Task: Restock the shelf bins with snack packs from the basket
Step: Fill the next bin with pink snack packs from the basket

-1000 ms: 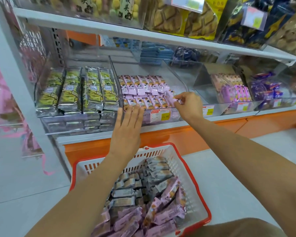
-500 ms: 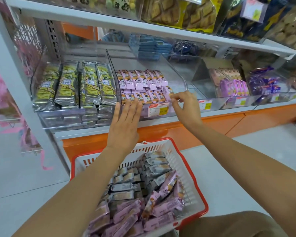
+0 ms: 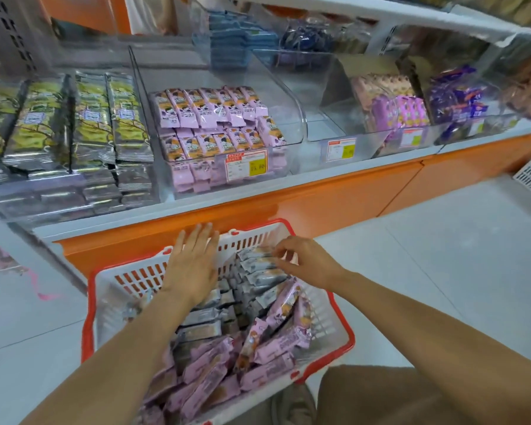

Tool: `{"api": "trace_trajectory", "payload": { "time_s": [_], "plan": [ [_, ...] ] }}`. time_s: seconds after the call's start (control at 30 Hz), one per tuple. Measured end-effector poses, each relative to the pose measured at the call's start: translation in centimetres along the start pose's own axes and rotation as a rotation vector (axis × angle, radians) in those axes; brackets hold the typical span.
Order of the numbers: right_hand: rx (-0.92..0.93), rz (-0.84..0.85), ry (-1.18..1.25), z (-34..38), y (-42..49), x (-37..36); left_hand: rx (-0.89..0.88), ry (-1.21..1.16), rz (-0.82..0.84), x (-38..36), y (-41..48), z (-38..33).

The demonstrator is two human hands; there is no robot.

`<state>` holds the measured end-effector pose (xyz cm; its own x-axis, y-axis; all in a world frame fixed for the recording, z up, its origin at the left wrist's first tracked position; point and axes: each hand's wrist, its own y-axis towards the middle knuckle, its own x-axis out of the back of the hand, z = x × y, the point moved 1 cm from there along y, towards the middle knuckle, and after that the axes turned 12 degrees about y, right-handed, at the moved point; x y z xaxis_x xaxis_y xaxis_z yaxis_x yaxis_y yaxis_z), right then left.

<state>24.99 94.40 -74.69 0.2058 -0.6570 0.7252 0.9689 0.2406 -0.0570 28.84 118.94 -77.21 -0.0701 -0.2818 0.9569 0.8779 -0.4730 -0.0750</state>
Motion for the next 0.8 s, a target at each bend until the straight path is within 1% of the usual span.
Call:
{"api": "trace_trajectory", "payload": {
  "time_s": [0.07,0.13,0.23,0.3,0.43,0.5,0.57,0.63,0.7,0.8],
  "plan": [
    [-0.031,0.043,-0.021,-1.3,0.3,-0.7,0.009,-0.019,0.049,-1.1,0.8,-0.3],
    [-0.08,0.134,-0.106,-2.8,0.7,-1.5,0.004,-0.018,0.098,-2.2,1.7,-0.6],
    [-0.156,0.334,-0.321,-5.2,0.3,-3.3,-0.025,0.017,0.155,-4.2,2.5,-1.1],
    [-0.171,0.426,-0.467,-6.2,-0.1,-4.3,-0.022,0.015,0.161,-5.2,2.5,-1.6],
    [-0.078,0.456,-0.68,-6.8,0.1,-5.3,-0.002,0.009,0.137,-6.1,2.6,-2.1],
    [-0.063,0.474,-0.732,-6.8,0.4,-5.2,-0.005,0.019,0.149,-6.2,2.6,-2.0],
    [-0.055,0.498,-0.737,-6.6,0.7,-4.9,-0.012,0.01,0.164,-6.2,2.6,-1.9],
    [-0.069,0.514,-0.676,-6.2,0.9,-4.3,-0.017,-0.012,0.181,-5.9,2.5,-1.8],
    [-0.086,0.467,-0.538,-5.8,0.9,-3.7,-0.016,-0.055,0.186,-5.4,2.6,-1.8],
    [-0.121,0.307,-0.222,-5.3,0.9,-2.5,-0.014,-0.099,0.179,-4.5,2.6,-1.9]
  ]
}}
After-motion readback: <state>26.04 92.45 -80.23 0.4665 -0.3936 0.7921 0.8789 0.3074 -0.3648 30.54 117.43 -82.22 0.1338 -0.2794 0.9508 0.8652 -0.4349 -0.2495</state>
